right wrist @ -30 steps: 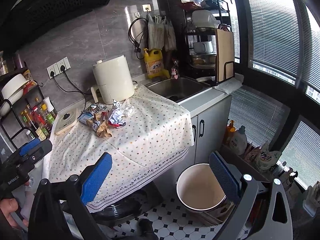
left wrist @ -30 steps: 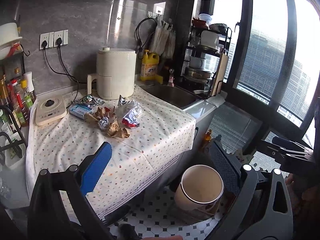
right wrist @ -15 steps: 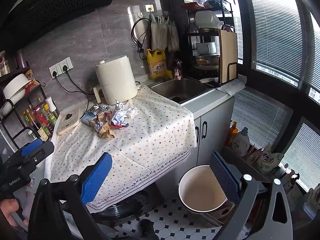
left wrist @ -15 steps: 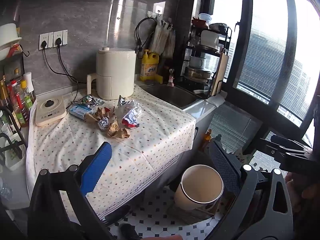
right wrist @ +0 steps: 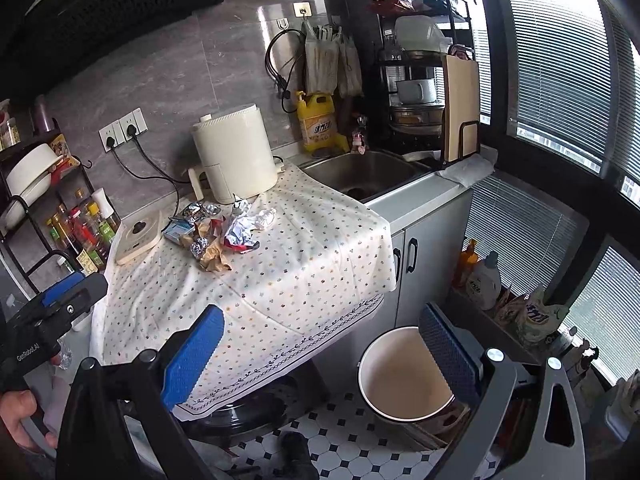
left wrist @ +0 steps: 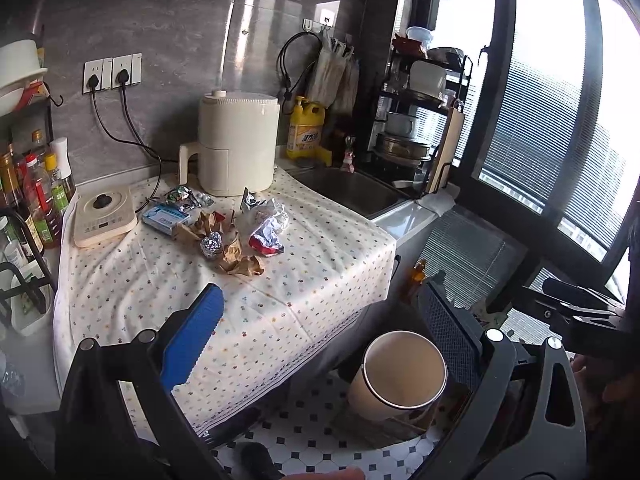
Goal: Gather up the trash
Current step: 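Move the left tool toward the trash pile on the cloth, then close the left gripper on the crumpled brown paper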
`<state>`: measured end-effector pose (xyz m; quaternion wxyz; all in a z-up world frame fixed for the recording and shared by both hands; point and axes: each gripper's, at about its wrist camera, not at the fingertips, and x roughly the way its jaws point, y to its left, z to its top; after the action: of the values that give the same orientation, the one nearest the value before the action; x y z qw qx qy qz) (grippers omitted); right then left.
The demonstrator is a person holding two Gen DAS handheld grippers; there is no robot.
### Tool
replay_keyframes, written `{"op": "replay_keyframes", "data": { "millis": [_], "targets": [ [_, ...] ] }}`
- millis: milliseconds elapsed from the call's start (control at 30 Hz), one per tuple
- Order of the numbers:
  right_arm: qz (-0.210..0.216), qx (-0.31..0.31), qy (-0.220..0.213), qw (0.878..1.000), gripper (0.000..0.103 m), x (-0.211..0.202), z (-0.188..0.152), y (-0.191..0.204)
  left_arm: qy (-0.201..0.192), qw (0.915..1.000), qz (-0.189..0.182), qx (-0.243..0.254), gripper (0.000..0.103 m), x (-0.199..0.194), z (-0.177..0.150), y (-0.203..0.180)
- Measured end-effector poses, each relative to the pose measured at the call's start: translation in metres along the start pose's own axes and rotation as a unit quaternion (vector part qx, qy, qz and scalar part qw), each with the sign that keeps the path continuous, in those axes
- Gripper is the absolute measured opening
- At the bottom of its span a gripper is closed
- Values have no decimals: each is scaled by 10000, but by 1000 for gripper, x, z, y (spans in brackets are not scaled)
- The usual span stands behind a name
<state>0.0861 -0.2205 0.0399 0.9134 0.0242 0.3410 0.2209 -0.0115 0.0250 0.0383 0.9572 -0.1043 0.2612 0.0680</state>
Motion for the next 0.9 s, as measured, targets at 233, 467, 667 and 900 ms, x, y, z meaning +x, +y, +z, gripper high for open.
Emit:
{"op": "replay_keyframes", "data": {
  "millis": [233,467,667,900],
  "targets": [
    [62,-29,-9,10000,95,15,2,7,124,9999,44,-62,97,16,-2,14],
    [83,53,130,9999,95,42,12,17,202,9996,92,-172,97,41,7,35],
    [-55,68,24,10000,95,72,30,31,254,9995,101,-175,97,67,24,58],
    [29,148,20,9999,95,117,53,56,306,9989,168,-308,97,103,41,97]
  ]
}}
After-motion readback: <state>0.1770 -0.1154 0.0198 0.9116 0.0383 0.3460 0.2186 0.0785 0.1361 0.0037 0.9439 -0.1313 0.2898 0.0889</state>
